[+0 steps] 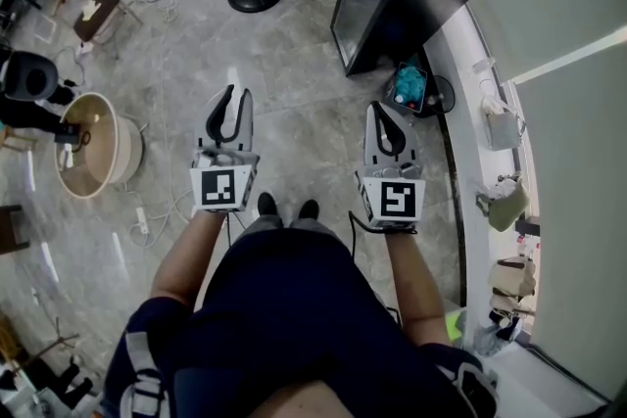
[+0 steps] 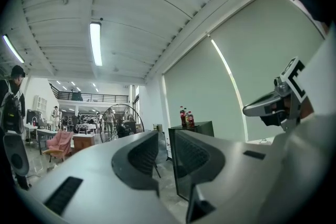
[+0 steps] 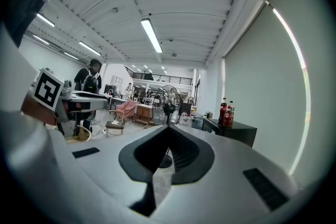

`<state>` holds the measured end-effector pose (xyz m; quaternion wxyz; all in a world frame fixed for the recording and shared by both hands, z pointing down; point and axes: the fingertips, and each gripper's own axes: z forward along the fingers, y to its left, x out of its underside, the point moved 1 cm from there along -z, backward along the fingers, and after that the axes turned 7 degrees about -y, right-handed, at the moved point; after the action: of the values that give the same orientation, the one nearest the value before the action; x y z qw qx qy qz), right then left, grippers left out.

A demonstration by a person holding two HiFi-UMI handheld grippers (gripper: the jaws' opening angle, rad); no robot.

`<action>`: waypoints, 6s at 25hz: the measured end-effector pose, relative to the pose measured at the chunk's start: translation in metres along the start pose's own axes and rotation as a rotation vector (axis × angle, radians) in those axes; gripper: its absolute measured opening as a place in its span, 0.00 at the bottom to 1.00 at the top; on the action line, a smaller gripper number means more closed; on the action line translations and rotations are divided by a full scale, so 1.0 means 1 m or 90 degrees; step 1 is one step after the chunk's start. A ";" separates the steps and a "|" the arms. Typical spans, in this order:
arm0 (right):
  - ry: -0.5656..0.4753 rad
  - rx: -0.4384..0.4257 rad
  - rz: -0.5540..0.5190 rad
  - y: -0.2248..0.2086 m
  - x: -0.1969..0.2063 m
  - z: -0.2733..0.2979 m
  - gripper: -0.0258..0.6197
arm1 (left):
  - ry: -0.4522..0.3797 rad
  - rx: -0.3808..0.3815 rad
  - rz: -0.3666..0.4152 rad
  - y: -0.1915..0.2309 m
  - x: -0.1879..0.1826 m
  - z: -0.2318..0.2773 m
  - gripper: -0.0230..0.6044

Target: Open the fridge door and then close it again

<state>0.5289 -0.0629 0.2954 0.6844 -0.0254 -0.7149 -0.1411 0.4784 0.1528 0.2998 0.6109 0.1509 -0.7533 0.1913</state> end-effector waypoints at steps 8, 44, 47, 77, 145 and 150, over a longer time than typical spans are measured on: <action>-0.008 -0.017 -0.007 -0.008 -0.003 -0.001 0.07 | 0.002 0.015 -0.011 -0.005 0.003 0.015 0.43; 0.053 0.128 0.014 -0.035 0.051 0.340 0.07 | -0.024 0.302 -0.050 0.138 0.112 0.387 0.51; 0.065 0.142 0.016 -0.050 0.066 0.376 0.07 | -0.010 0.328 -0.056 0.140 0.135 0.434 0.51; 0.149 0.481 0.050 -0.215 0.175 0.631 0.07 | 0.091 0.689 -0.080 0.047 0.383 0.822 0.51; 0.256 0.551 0.135 -0.185 0.257 0.641 0.07 | 0.149 0.861 -0.039 0.016 0.500 0.867 0.26; 0.262 0.552 0.144 -0.170 0.254 0.635 0.07 | 0.148 0.863 -0.038 0.037 0.497 0.847 0.23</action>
<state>-0.1431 -0.1159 0.5028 0.7699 0.2124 -0.5508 0.2424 -0.3728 -0.2122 0.6295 0.4637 0.4989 -0.3922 0.6182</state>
